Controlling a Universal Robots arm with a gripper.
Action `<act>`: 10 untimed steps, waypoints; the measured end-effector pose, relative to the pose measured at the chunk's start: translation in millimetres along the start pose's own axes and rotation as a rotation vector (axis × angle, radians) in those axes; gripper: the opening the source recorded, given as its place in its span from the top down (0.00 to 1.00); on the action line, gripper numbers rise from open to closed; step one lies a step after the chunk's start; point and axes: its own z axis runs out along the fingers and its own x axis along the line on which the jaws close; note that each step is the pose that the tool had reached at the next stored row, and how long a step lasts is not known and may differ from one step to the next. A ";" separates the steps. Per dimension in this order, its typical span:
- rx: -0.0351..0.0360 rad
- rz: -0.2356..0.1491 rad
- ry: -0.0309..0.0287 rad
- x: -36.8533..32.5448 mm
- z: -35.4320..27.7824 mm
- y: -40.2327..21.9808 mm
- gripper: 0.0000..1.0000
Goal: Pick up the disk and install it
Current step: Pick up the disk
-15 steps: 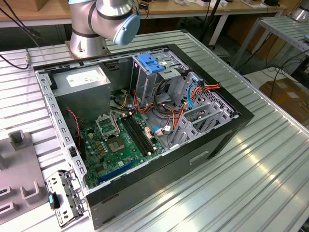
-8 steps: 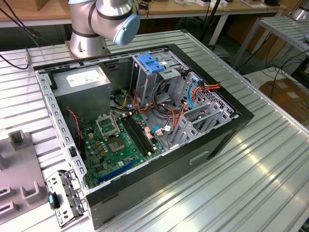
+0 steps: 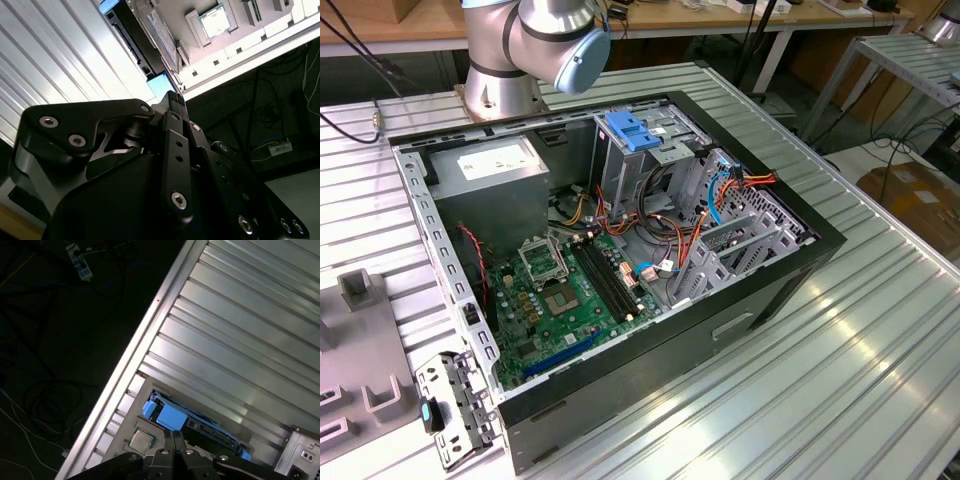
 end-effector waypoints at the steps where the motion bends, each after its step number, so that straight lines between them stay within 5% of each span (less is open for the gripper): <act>1: -0.0001 -0.003 0.0001 0.0 0.0 0.0 0.89; 10: -0.0011 -0.052 0.0023 0.0 0.0 0.0 0.89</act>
